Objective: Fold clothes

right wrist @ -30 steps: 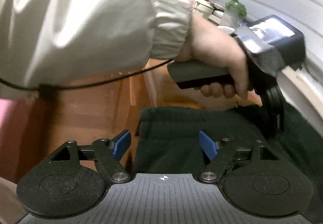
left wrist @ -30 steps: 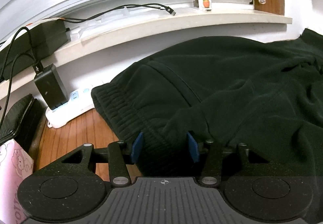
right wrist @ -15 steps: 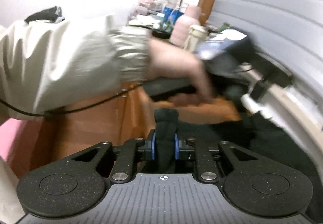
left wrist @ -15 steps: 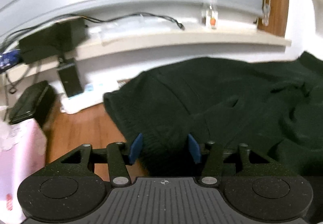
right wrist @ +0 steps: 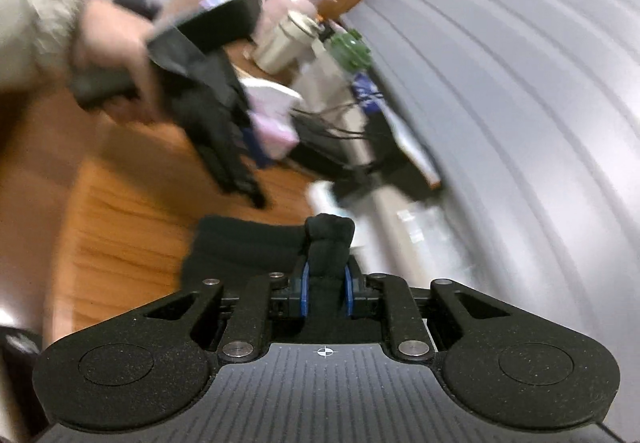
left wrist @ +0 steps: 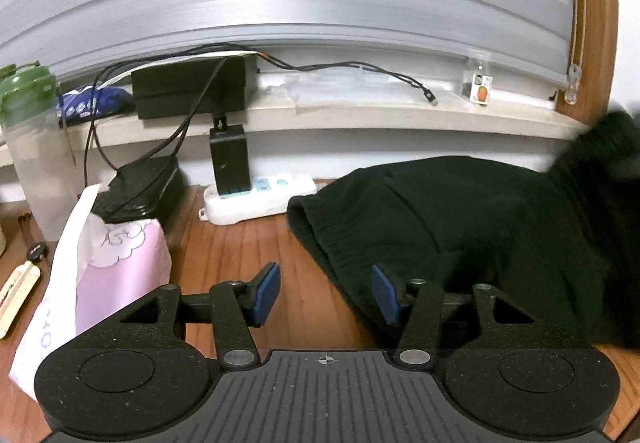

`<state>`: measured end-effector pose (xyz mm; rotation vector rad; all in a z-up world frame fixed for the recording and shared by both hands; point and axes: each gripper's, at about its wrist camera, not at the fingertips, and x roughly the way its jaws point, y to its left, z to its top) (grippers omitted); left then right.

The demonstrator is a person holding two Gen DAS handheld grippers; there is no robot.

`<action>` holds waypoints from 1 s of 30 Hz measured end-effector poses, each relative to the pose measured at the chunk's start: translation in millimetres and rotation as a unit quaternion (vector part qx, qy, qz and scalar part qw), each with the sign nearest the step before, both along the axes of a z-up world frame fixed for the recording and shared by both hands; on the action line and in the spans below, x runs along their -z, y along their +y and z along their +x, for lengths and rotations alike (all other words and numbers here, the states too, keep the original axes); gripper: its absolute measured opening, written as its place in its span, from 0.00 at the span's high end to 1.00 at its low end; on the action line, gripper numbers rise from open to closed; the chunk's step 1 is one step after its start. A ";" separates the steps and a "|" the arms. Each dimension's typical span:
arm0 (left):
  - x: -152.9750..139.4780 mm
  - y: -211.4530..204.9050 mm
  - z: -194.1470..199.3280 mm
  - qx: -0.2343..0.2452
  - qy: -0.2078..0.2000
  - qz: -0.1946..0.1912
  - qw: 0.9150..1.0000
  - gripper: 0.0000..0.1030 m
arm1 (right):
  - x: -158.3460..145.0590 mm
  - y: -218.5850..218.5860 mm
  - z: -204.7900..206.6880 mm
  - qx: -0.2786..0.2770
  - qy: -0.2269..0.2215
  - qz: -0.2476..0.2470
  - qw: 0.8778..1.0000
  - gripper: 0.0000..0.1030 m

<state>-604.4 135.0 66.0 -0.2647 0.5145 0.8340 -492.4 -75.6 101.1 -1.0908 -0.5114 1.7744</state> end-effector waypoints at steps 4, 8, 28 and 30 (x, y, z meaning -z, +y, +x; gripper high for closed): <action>1.0 1.1 -6.6 0.001 -0.013 -0.003 1.000 0.47 | -2.5 38.9 -7.4 0.005 -0.069 0.050 0.996 0.83; -3.2 -2.2 -13.4 0.002 -0.033 -0.001 0.999 0.47 | 5.9 88.5 -21.3 -0.011 -0.129 0.098 0.987 0.83; -14.6 -12.8 50.4 0.048 -0.041 0.006 0.998 0.48 | 3.7 134.9 121.5 0.120 0.253 -0.075 0.957 0.74; -7.2 -7.9 71.2 0.052 -0.015 -0.002 0.999 0.50 | 12.1 119.2 141.1 0.132 0.266 -0.094 0.950 0.74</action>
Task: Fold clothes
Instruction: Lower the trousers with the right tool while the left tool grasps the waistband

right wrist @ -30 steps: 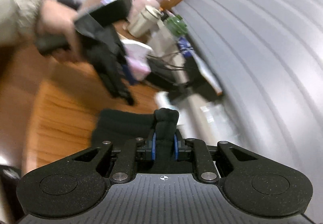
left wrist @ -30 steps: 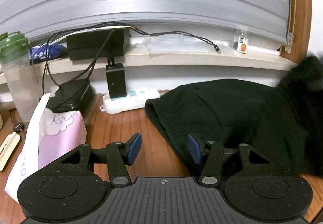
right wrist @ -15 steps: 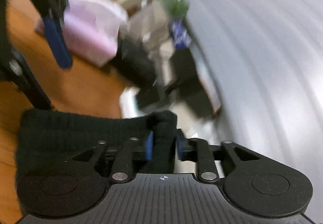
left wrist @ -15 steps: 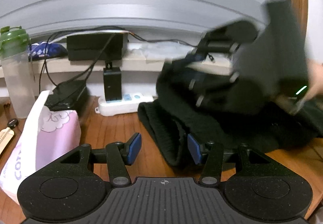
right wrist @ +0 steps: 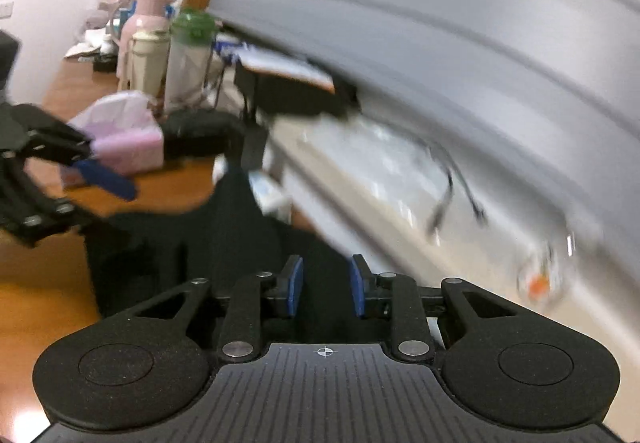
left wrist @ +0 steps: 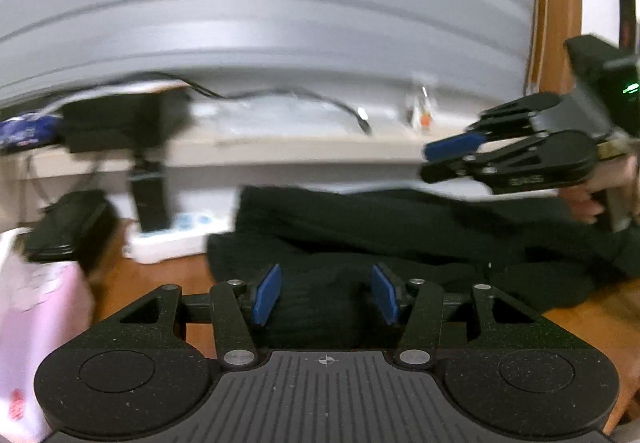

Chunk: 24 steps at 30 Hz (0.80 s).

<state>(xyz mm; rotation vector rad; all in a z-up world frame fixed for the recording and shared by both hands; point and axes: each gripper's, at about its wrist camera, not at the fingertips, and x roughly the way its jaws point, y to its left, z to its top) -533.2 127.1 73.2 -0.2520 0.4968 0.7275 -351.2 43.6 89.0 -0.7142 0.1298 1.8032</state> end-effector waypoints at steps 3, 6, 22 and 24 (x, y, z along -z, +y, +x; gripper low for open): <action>15.0 11.1 21.2 -0.010 0.034 -0.011 0.999 0.51 | 10.6 -23.4 18.6 0.006 0.015 -0.004 1.000 0.64; 27.7 16.9 26.2 -0.020 0.047 -0.020 0.999 0.50 | 18.7 -41.0 25.6 -0.020 0.038 -0.023 0.999 0.51; 30.2 19.3 27.4 -0.022 0.052 -0.024 0.998 0.50 | 4.5 -28.6 29.5 0.040 -0.073 0.014 0.996 0.90; 25.6 19.0 29.0 -0.023 0.048 -0.022 0.998 0.50 | 4.5 -7.5 27.6 0.059 -0.119 0.058 0.989 0.89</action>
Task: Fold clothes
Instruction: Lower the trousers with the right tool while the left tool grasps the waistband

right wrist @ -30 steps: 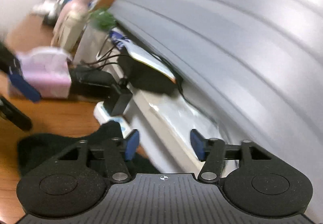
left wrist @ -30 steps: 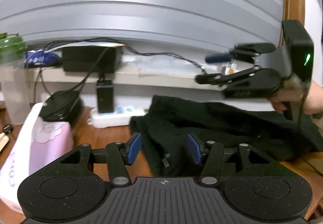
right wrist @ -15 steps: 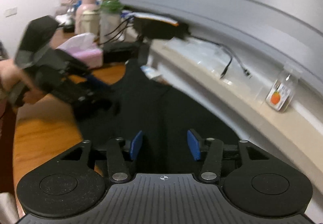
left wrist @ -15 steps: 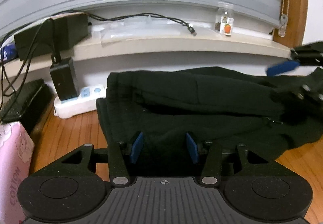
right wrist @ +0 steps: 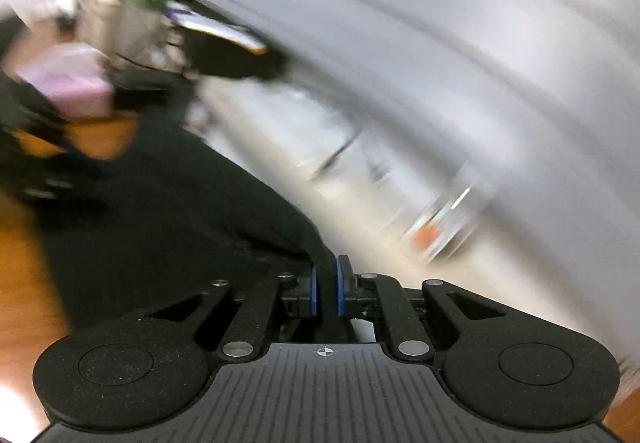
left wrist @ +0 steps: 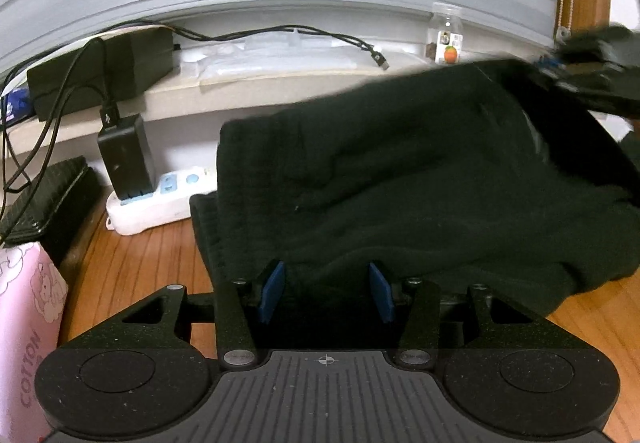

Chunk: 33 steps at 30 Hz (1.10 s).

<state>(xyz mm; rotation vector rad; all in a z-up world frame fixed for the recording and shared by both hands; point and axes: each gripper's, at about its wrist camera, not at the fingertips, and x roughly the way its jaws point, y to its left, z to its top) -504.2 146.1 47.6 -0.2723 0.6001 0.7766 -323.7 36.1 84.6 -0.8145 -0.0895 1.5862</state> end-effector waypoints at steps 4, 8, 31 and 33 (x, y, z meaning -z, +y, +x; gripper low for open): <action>-16.8 -8.5 8.8 0.011 -0.019 0.016 1.000 0.49 | 40.5 43.1 0.1 0.037 -0.028 -0.033 0.998 0.77; -30.7 -20.6 28.1 0.041 -0.027 0.039 0.998 0.45 | 43.0 23.8 8.2 0.039 0.027 -0.004 0.999 0.53; 14.5 -39.4 38.5 0.099 0.081 -0.021 0.992 0.46 | 90.0 -49.1 36.5 -0.045 0.213 -0.167 0.962 0.51; 12.9 -45.4 30.3 0.102 0.075 -0.023 0.992 0.46 | 89.5 -58.5 33.3 -0.054 0.210 -0.168 0.962 0.51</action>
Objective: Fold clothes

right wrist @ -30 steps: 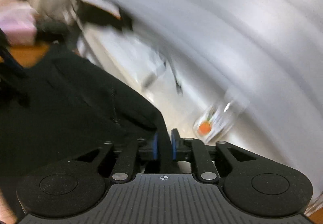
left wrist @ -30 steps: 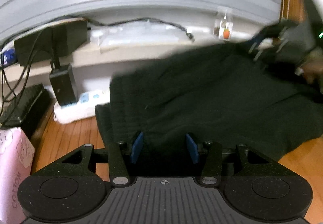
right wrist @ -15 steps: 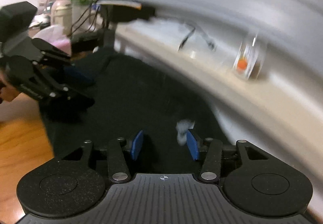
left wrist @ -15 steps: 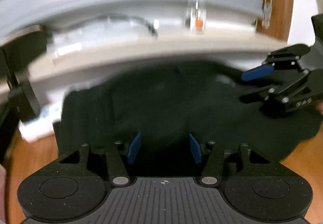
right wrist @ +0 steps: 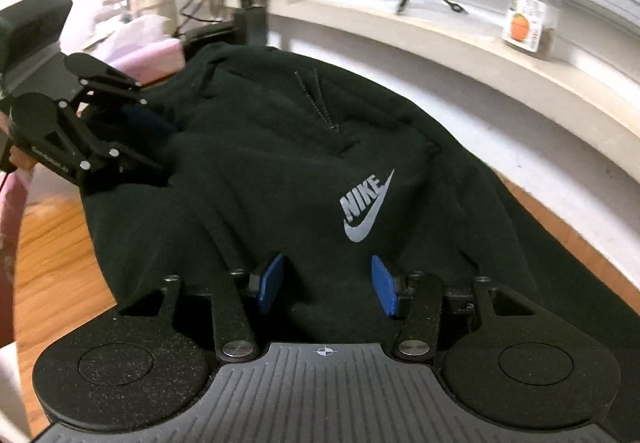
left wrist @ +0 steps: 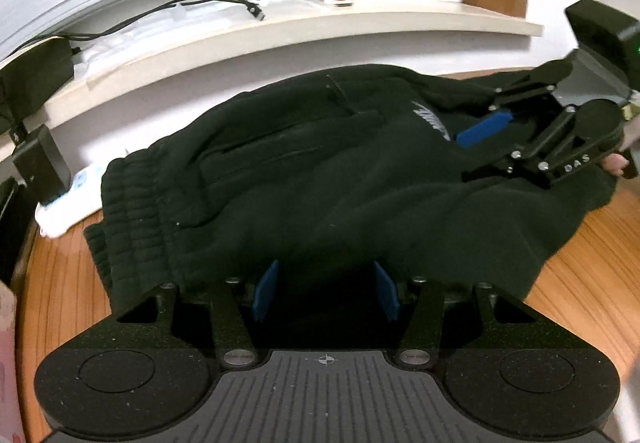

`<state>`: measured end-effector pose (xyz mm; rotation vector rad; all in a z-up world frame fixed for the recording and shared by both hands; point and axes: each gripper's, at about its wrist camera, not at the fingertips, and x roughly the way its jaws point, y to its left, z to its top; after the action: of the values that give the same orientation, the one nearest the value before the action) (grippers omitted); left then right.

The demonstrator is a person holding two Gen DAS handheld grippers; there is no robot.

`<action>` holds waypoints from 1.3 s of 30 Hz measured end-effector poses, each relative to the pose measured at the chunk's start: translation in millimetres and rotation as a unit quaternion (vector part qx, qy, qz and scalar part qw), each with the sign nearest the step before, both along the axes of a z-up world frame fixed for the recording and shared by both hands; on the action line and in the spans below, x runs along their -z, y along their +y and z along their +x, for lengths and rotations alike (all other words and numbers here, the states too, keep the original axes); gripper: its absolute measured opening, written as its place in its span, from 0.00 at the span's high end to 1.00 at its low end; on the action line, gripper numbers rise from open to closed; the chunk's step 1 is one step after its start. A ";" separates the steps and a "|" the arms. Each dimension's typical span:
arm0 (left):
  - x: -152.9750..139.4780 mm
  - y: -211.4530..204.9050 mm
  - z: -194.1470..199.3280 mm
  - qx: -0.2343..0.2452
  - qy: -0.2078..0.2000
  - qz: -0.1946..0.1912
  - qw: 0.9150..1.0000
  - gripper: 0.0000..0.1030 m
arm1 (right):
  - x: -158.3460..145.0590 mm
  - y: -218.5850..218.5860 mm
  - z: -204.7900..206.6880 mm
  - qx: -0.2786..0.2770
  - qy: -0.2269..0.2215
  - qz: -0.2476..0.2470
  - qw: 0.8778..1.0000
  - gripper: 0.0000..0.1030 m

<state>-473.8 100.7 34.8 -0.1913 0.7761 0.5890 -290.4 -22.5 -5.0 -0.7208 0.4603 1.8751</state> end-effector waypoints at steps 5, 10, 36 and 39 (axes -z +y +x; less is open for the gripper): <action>-18.7 5.2 4.1 -0.014 -0.018 0.034 0.999 0.41 | 1.3 -0.5 1.3 -0.002 0.005 0.024 1.000 0.51; -37.3 30.7 22.6 -0.029 -0.011 0.100 0.995 0.26 | -8.0 -16.8 4.8 0.017 0.003 0.070 0.997 0.45; -36.8 10.4 51.7 -0.093 -0.073 0.143 0.983 0.31 | -14.0 -83.3 63.3 0.092 0.020 0.110 0.989 0.36; -32.4 -22.9 57.2 -0.069 -0.071 0.138 0.985 0.45 | -8.3 -80.4 67.9 0.106 0.025 0.102 0.989 0.32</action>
<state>-416.6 77.8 67.2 -0.0297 0.5391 0.7986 -222.4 -102.8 3.3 -0.4714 0.3561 1.7132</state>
